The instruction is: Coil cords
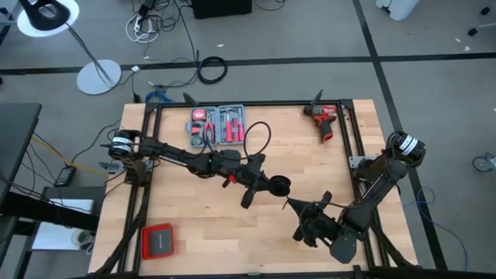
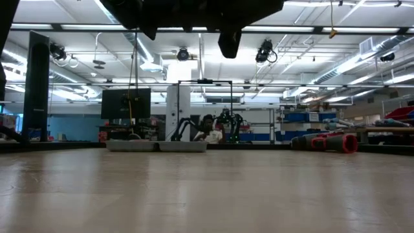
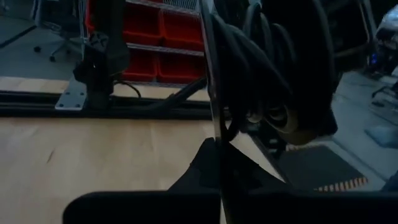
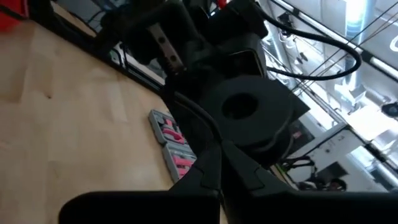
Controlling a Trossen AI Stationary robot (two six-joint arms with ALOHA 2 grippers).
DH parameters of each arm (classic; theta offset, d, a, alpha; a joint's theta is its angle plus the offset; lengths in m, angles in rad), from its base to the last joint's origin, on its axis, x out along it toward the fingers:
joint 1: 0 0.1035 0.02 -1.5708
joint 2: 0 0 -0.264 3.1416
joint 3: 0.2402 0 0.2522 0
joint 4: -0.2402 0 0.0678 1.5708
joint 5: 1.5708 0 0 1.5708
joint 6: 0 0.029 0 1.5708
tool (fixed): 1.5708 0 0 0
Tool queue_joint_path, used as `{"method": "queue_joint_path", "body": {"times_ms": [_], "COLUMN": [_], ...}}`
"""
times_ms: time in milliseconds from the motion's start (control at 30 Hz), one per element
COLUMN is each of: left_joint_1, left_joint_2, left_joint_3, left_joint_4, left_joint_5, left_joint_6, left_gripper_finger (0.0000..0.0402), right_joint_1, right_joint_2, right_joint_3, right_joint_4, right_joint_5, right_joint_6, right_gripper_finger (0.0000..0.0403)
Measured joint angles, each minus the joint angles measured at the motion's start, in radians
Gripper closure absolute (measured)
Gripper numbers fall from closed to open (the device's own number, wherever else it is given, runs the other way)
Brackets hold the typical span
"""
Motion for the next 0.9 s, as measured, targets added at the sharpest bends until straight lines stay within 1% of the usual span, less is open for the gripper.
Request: {"method": "queue_joint_path", "body": {"times_ms": [100,233,300,367,500,600,667,767,800,900], "left_joint_1": [-0.005,-0.027,-0.041,-0.052,-0.059,-0.063,-0.066,-0.067,-0.068,-0.067], "left_joint_2": [-0.011,-0.020,-0.022,-0.024,-0.024,-0.038,-0.054,-0.062,-0.063,-0.063], "left_joint_3": [0.000,0.000,0.000,0.000,0.000,0.000,0.000,0.000,0.000,0.000], "left_joint_4": [-0.038,-0.117,-0.130,-0.133,-0.138,-0.149,-0.148,-0.078,-0.056,-0.020], "left_joint_5": [-0.017,-0.081,-0.101,-0.124,-0.141,-0.171,-0.201,-0.228,-0.237,-0.281], "left_joint_6": [0.053,0.139,0.167,0.174,0.174,0.173,0.196,0.230,0.242,0.268], "left_gripper_finger": [0.0401,0.0402,0.0401,0.0401,0.0402,0.0402,0.0401,0.0402,0.0402,0.0402], "right_joint_1": [0.014,0.032,0.035,0.037,0.023,0.022,0.017,-0.019,-0.037,-0.073], "right_joint_2": [0.000,-0.001,0.000,0.000,0.000,-0.001,-0.001,-0.001,-0.001,-0.001], "right_joint_3": [-0.013,-0.031,-0.037,-0.037,-0.039,-0.048,-0.049,-0.050,-0.050,-0.051], "right_joint_4": [-0.003,-0.003,-0.005,0.002,-0.001,-0.007,-0.007,-0.030,-0.043,-0.052], "right_joint_5": [0.000,-0.001,-0.003,-0.006,-0.057,-0.070,-0.132,-0.290,-0.329,-0.382], "right_joint_6": [0.052,0.141,0.153,0.151,0.170,0.290,0.409,0.571,0.616,0.707], "right_gripper_finger": [0.0401,0.0402,0.0402,0.0402,0.0402,0.0402,0.0399,0.0388,0.0384,0.0369]}}
